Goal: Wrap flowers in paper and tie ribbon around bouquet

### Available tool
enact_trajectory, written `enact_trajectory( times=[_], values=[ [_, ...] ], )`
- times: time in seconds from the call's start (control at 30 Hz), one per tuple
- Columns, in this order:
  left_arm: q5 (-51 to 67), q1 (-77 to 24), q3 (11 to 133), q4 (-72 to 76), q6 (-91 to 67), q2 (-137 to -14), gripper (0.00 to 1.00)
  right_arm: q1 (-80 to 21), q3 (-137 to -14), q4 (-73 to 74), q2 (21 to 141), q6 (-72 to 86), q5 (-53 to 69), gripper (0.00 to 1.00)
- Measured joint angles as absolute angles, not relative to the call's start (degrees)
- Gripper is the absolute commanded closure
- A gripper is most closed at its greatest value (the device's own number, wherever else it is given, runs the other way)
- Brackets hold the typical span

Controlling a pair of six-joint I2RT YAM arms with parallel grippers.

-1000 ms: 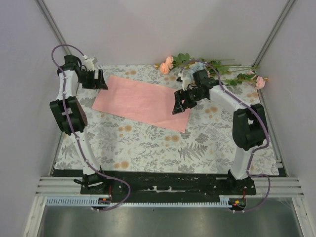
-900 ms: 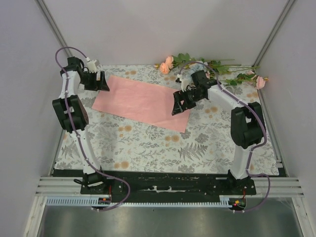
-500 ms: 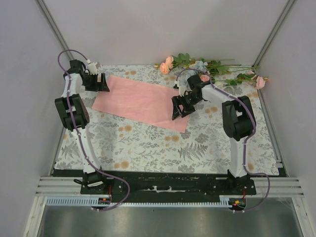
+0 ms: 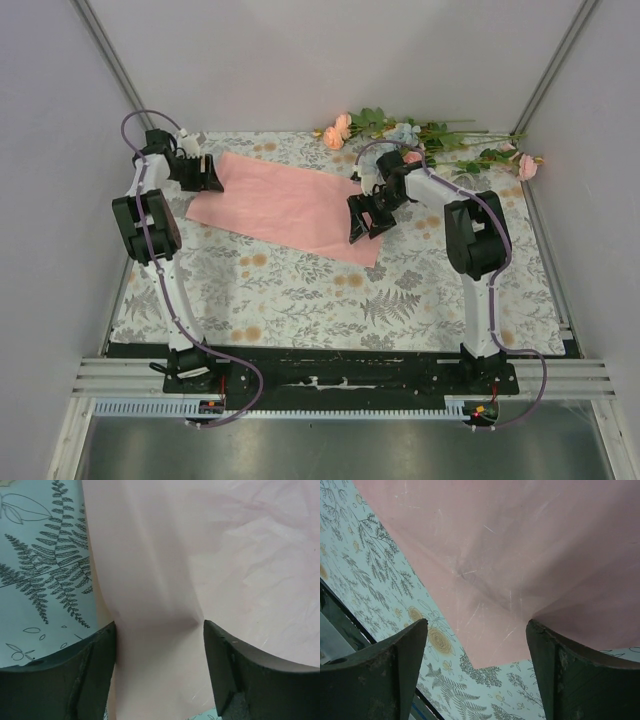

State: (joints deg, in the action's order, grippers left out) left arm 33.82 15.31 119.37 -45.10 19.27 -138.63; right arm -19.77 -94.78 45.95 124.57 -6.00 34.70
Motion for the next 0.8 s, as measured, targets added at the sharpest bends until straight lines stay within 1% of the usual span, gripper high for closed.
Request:
enact_trajectory(
  times=[0.07,0.1,0.17,0.2,0.23,0.37,0.5,0.57,0.63,0.7,0.8],
  values=[
    [35.35,15.35,118.08,-44.36,18.94,-138.54,0.46,-19.77,-95.09,46.30,124.75,-5.98,34.63,0.13],
    [36.51,15.40,116.53,-43.64,18.94,-138.21,0.55,-19.77,-95.31,46.46,124.92,-5.98,34.61,0.13],
    [38.20,15.42,113.86,-42.81,18.79,-137.56,0.77,-19.77,-95.96,47.07,125.34,-5.87,34.59,0.13],
    [39.18,15.42,112.64,-42.41,18.59,-137.05,0.92,-19.77,-96.16,47.29,125.47,-5.78,34.63,0.13],
    [39.72,15.46,111.50,-42.13,18.57,-136.46,0.98,-19.75,-96.31,47.48,125.58,-5.74,34.68,0.13],
    [42.52,15.68,104.38,-40.88,19.46,-131.15,0.98,-19.77,-96.71,47.88,125.75,-5.76,34.79,0.11],
    [43.92,15.66,92.49,-37.34,21.12,-119.15,0.98,-19.59,-96.44,46.89,125.23,-5.69,36.47,0.07],
    [43.57,15.66,85.01,-35.11,21.58,-108.79,0.98,-19.29,-95.26,45.74,123.04,-5.30,38.13,0.05],
    [41.93,15.66,80.07,-32.36,21.56,-98.41,0.98,-18.96,-95.02,45.19,119.42,-4.58,40.03,0.04],
    [39.83,15.66,77.84,-29.45,21.54,-89.47,0.98,-18.09,-95.39,44.18,114.52,-3.68,42.19,0.02],
    [33.15,15.68,75.42,-22.06,21.50,-76.49,0.98,-15.49,-98.32,43.18,107.77,-1.72,45.34,0.02]
  ],
)
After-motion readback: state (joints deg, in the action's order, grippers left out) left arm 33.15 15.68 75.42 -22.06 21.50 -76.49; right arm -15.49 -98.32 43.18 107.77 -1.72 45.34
